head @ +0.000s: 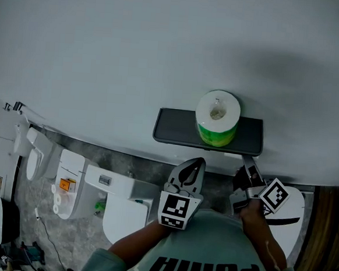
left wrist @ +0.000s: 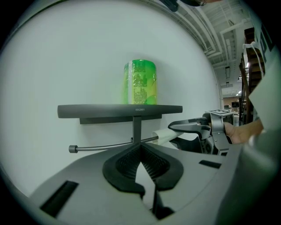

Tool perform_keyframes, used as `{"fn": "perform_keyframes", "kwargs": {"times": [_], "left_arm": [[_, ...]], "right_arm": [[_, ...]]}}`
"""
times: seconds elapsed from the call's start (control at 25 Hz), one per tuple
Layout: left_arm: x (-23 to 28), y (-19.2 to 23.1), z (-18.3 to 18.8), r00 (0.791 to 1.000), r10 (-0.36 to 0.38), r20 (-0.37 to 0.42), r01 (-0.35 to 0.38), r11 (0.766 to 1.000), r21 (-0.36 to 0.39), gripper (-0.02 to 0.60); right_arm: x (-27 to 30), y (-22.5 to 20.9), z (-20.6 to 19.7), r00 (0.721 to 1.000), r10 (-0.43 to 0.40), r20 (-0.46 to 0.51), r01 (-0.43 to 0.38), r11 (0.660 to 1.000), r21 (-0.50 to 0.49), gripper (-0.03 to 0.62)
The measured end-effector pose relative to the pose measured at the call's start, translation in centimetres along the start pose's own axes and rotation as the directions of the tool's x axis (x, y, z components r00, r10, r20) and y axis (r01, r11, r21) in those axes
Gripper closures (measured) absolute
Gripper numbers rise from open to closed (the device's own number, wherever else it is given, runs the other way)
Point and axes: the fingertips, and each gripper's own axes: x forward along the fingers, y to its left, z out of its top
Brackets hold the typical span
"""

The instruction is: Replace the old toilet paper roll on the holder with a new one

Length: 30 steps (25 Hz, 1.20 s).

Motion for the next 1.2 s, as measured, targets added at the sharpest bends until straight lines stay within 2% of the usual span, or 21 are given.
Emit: {"fn": "perform_keyframes", "kwargs": {"times": [0.56,0.76,1.0,1.2], "left_arm": [[0.7,-2.6,-0.1,1.0,0.002,0.005,-0.002,0.999,-0.041,0.577],[1.5,-4.1,0.0,0.999,-0.033,0.005,0.033,0.998,-0.05,0.577],[2.4,-4.8,-0.1,0.997,-0.082,-0.003,0.082,0.995,-0.054,0.577],[2.5,-5.0,-0.4,0.992,-0.123,-0.014,0.122,0.991,-0.052,0.577]], "right_arm": [[-2.7,-1.3,4.6,0.998,-0.043,0.052,0.045,0.999,-0.031,0.405],[-3.8,-1.2,5.5,0.997,-0.053,0.051,0.057,0.996,-0.064,0.407],[-5.1,-1.6,5.9,0.992,-0.079,0.098,0.084,0.995,-0.053,0.407],[-6.3,-0.8,5.9,0.987,-0.101,0.128,0.114,0.988,-0.103,0.407]]}}
